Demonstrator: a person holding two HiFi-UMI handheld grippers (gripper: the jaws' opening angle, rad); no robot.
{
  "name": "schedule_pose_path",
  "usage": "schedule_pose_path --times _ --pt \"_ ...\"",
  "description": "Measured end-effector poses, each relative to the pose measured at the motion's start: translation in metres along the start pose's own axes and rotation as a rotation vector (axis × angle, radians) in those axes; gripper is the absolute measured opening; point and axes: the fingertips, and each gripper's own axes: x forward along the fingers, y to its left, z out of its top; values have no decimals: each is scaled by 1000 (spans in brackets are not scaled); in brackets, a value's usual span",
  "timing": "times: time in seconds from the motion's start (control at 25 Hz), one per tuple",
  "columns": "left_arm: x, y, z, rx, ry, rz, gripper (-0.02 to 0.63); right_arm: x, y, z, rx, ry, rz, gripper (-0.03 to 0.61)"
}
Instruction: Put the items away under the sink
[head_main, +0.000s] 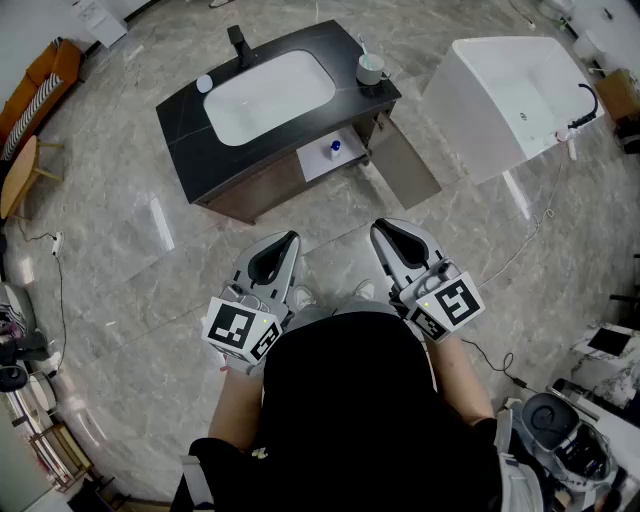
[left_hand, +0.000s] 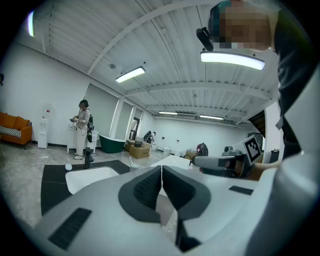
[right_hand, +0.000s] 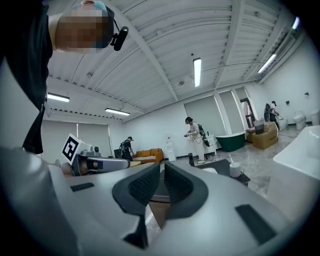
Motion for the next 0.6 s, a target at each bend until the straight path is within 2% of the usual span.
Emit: schedule_pose_path --times 0.12,0.36,0.6 --pt "-14 6 6 -23 -18 -20 23 7 20 9 21 -38 16 46" --pt "-37 24 7 -39 -33 -65 23 14 44 6 5 -42 -9 46" --pt "-52 51 9 -47 -42 -104 23 28 57 1 -10 -40 -85 46"
